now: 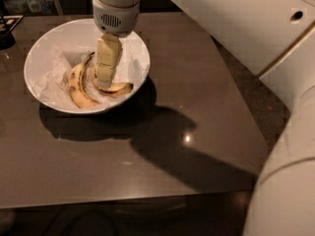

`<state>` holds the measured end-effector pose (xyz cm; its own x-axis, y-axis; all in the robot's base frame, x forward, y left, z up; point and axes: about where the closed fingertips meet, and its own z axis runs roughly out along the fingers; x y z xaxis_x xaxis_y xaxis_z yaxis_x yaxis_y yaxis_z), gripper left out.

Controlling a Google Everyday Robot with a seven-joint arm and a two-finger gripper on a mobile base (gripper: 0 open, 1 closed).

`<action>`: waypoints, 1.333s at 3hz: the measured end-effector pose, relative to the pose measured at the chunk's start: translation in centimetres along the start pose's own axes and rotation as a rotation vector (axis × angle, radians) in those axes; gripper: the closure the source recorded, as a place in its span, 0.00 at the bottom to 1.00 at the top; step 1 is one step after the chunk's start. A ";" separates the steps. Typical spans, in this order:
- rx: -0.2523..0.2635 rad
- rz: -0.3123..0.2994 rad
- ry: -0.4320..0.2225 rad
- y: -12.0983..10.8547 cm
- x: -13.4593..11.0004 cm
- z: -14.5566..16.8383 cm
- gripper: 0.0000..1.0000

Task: Pick banana from white bowl

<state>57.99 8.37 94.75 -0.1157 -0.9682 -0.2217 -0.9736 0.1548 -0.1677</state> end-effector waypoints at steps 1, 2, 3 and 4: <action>-0.041 0.017 -0.007 -0.3 -1.6 1.5 0.12; -0.080 0.022 -0.009 -0.1 -2.5 2.8 0.24; -0.130 0.042 0.004 0.6 -2.4 4.4 0.29; -0.160 0.064 0.023 0.6 -2.4 5.7 0.28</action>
Offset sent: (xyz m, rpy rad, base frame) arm 0.0025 0.0318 -0.0328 -0.0013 0.1552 0.0009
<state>58.81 11.96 89.72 -0.1809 -0.9620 -0.2044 -0.9828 0.1845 0.0015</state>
